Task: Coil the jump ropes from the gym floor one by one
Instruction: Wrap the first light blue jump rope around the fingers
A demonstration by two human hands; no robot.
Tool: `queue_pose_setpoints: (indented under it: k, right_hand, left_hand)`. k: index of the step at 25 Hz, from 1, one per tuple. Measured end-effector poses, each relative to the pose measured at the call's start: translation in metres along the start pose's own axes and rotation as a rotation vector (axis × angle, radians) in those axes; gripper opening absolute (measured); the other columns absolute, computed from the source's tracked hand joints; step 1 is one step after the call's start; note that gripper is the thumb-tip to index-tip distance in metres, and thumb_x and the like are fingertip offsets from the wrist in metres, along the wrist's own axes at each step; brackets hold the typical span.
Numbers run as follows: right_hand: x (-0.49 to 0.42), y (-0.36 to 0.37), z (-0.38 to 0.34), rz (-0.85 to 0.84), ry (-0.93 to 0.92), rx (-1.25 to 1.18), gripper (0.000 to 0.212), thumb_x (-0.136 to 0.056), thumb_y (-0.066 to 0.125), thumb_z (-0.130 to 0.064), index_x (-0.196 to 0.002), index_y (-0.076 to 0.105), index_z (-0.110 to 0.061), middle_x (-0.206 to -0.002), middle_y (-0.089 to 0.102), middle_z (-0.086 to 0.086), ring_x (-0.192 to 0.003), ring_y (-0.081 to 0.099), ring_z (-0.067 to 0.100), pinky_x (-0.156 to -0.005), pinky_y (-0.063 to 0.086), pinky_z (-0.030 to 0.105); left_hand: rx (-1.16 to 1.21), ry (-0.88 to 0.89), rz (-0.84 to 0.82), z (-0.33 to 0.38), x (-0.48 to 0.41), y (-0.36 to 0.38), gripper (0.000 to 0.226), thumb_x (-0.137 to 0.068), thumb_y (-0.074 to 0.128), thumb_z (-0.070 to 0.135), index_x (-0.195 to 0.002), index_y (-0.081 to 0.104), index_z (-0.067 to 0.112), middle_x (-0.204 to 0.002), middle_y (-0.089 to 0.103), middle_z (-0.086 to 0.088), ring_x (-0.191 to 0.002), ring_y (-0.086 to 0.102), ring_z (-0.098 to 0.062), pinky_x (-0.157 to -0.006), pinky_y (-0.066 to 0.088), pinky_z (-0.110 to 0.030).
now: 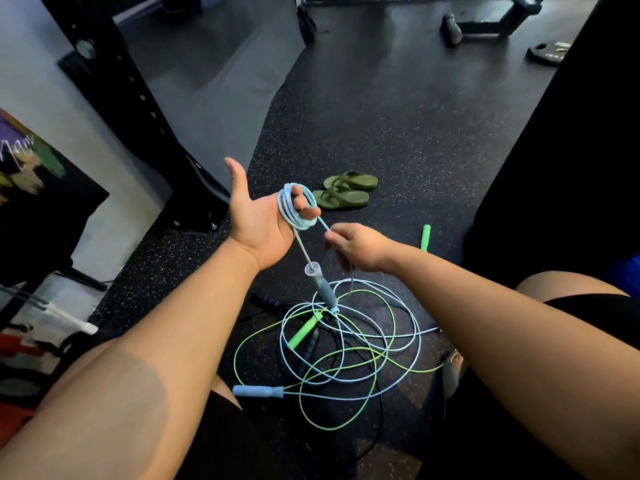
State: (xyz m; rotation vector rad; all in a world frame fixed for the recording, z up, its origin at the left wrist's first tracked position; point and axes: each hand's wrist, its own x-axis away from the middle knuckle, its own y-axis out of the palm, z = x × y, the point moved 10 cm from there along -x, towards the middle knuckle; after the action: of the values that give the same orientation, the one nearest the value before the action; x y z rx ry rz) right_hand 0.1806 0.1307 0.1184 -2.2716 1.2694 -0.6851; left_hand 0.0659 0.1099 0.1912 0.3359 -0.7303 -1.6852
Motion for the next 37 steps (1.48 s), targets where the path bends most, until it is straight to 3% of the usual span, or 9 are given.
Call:
queue_pose_setpoints:
  k: [3, 6, 11, 14, 16, 18, 22, 29, 37]
  right_hand:
    - [0.009, 0.034, 0.015, -0.231, 0.138, -0.188, 0.032, -0.107, 0.039, -0.027, -0.106, 0.063, -0.005, -0.069, 0.061, 0.015, -0.064, 0.058, 0.027, -0.060, 0.045, 0.033]
    - [0.015, 0.040, 0.012, -0.347, 0.098, 0.007, 0.027, -0.103, 0.046, -0.026, -0.108, 0.065, -0.008, -0.070, 0.066, 0.009, -0.063, 0.059, 0.021, -0.063, 0.046, 0.033]
    - [0.018, 0.020, -0.043, -0.156, -0.275, 0.521, 0.031, -0.101, 0.047, -0.036, -0.093, 0.066, -0.013, -0.086, 0.070, 0.005, -0.079, 0.064, 0.024, -0.076, 0.051, 0.041]
    - [0.030, -0.001, -0.078, -0.029, -0.422, 0.508, 0.032, -0.101, 0.049, -0.040, -0.093, 0.068, -0.015, -0.082, 0.071, 0.006, -0.071, 0.061, 0.023, -0.066, 0.047, 0.037]
    - [0.035, -0.015, -0.087, 0.034, -0.456, 0.467, 0.029, -0.099, 0.053, -0.043, -0.095, 0.070, -0.019, -0.081, 0.071, 0.000, -0.067, 0.058, 0.015, -0.063, 0.045, 0.034]
    - [0.036, -0.031, -0.086, 0.107, -0.427, 0.463, 0.032, -0.093, 0.059, -0.052, -0.087, 0.068, -0.022, -0.072, 0.065, -0.007, -0.065, 0.055, 0.012, -0.059, 0.041, 0.031]
    - [0.034, -0.060, -0.076, 0.237, -0.386, 0.427, 0.036, -0.079, 0.069, -0.061, -0.079, 0.064, -0.026, -0.063, 0.055, -0.011, -0.060, 0.047, 0.008, -0.055, 0.036, 0.029]
    - [0.020, -0.061, -0.039, 0.293, -0.293, 0.078, 0.042, -0.095, 0.060, -0.044, -0.063, 0.042, -0.024, -0.059, 0.039, -0.006, -0.057, 0.034, 0.009, -0.055, 0.031, 0.034]
    - [0.004, -0.004, 0.001, 0.026, -0.049, -0.078, 0.035, -0.105, 0.044, -0.034, -0.084, 0.061, -0.011, -0.063, 0.060, 0.006, -0.058, 0.055, 0.021, -0.060, 0.050, 0.036]
  left_hand:
    - [0.056, 0.160, 0.068, 0.020, 0.001, -0.007, 0.098, -0.077, 0.023, 0.093, -0.095, 0.056, 0.002, -0.080, 0.064, -0.014, -0.079, 0.070, -0.032, -0.104, 0.049, -0.048]
    - [-0.017, 0.227, 0.166, 0.025, -0.001, -0.020, 0.101, -0.083, 0.023, 0.087, -0.116, 0.049, -0.005, -0.091, 0.069, -0.019, -0.092, 0.072, -0.034, -0.106, 0.046, -0.056]
    - [-0.366, 0.139, 0.322, 0.011, -0.009, -0.037, 0.108, -0.085, 0.014, 0.084, -0.144, 0.031, -0.006, -0.122, 0.062, -0.029, -0.107, 0.070, -0.035, -0.092, 0.057, -0.038]
    - [-0.667, -0.078, 0.218, -0.017, -0.011, -0.030, 0.107, -0.079, 0.010, 0.090, -0.117, 0.055, 0.001, -0.090, 0.074, -0.017, -0.087, 0.071, -0.027, -0.105, 0.045, -0.044]
    - [-0.785, -0.229, 0.017, -0.042, -0.005, -0.010, 0.106, -0.072, 0.004, 0.095, -0.078, 0.066, 0.010, -0.069, 0.064, -0.014, -0.075, 0.063, -0.024, -0.089, 0.050, -0.033]
    - [-0.816, -0.334, -0.103, -0.059, 0.004, 0.000, 0.101, -0.079, -0.006, 0.086, -0.056, 0.063, 0.016, -0.071, 0.060, -0.019, -0.077, 0.064, -0.031, -0.073, 0.053, -0.026]
    - [-0.737, -0.417, -0.205, -0.069, 0.012, 0.007, 0.095, -0.071, 0.000, 0.090, -0.067, 0.052, 0.011, -0.053, 0.057, -0.011, -0.060, 0.063, -0.031, -0.083, 0.049, -0.039]
    - [-0.458, -0.384, -0.202, -0.052, 0.013, 0.014, 0.103, -0.064, -0.006, 0.098, -0.070, 0.050, 0.012, -0.040, 0.034, 0.001, -0.041, 0.044, -0.023, -0.081, 0.050, -0.037]
    - [-0.081, -0.137, -0.070, -0.014, 0.002, 0.003, 0.101, -0.062, 0.012, 0.102, -0.080, 0.052, 0.011, -0.059, 0.043, -0.003, -0.063, 0.052, -0.026, -0.087, 0.049, -0.035]
